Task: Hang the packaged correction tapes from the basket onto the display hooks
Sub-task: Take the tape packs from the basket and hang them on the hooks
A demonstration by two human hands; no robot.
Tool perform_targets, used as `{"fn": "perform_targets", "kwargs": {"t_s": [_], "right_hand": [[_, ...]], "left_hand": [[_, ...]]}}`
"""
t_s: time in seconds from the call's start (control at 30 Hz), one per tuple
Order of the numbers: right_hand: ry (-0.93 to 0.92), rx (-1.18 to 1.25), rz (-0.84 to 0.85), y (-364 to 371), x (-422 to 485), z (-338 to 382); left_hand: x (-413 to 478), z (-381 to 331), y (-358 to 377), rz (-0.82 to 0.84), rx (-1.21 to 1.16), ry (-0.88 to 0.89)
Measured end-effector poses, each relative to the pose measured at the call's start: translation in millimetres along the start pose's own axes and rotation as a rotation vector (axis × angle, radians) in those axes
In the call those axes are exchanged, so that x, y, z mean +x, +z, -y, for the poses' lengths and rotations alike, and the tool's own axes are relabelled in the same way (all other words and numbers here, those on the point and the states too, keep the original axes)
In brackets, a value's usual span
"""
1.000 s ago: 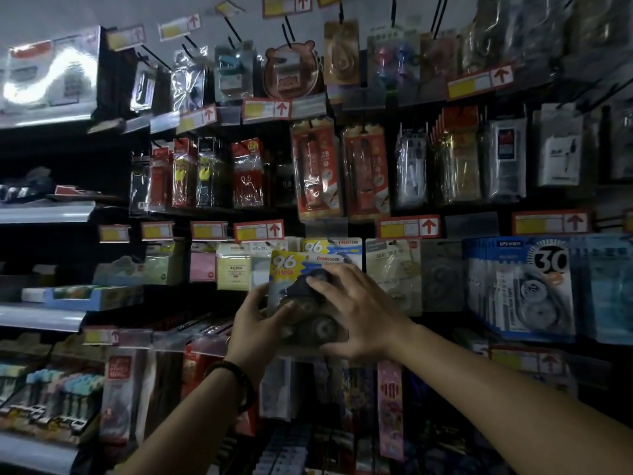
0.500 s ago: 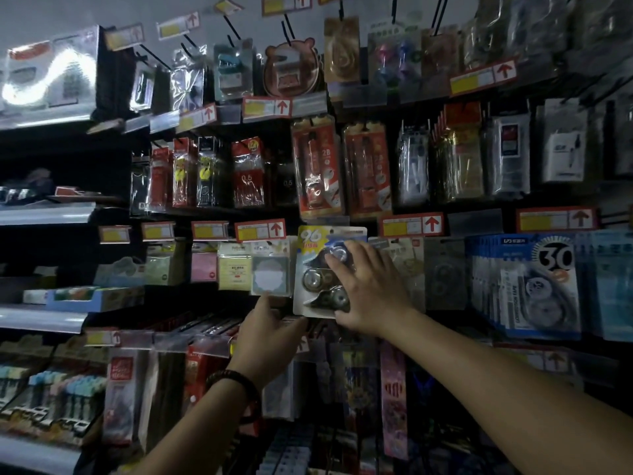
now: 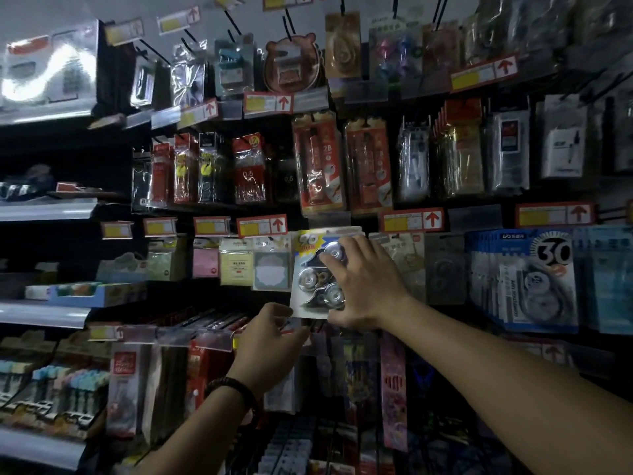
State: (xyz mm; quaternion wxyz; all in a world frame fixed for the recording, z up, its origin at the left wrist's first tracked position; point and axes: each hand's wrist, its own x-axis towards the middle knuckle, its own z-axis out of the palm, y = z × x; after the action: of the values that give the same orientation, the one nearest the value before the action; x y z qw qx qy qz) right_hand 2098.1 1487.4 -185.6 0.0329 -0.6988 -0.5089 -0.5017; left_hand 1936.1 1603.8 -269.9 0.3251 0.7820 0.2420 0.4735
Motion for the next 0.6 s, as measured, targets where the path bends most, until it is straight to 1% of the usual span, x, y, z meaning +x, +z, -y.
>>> {"fn": "perform_targets", "kwargs": {"t_s": [0.1,0.2,0.27,0.37,0.47,0.53,0.6], "right_hand": [[0.038,-0.003,0.027,1,0,3],[0.048,0.011,0.104,4,4,0],[0.046,-0.026,0.155,7,9,-2],[0.048,-0.101,0.214,17,14,-1],[0.078,-0.157,0.252,21,14,4],[0.09,-0.158,0.271,19,11,8],[0.083,-0.12,0.242,16,0,12]], "left_hand": [[-1,3,-2,-0.012,0.068,0.038],[-1,7,-3,-0.04,0.127,0.065],[-1,8,-3,-0.041,0.132,0.064],[-5,8,-3,-0.016,0.164,0.074],[-15,7,1,0.002,0.139,0.08],[-26,6,4,0.042,0.121,0.077],[-40,8,6,0.103,0.138,0.089]]}}
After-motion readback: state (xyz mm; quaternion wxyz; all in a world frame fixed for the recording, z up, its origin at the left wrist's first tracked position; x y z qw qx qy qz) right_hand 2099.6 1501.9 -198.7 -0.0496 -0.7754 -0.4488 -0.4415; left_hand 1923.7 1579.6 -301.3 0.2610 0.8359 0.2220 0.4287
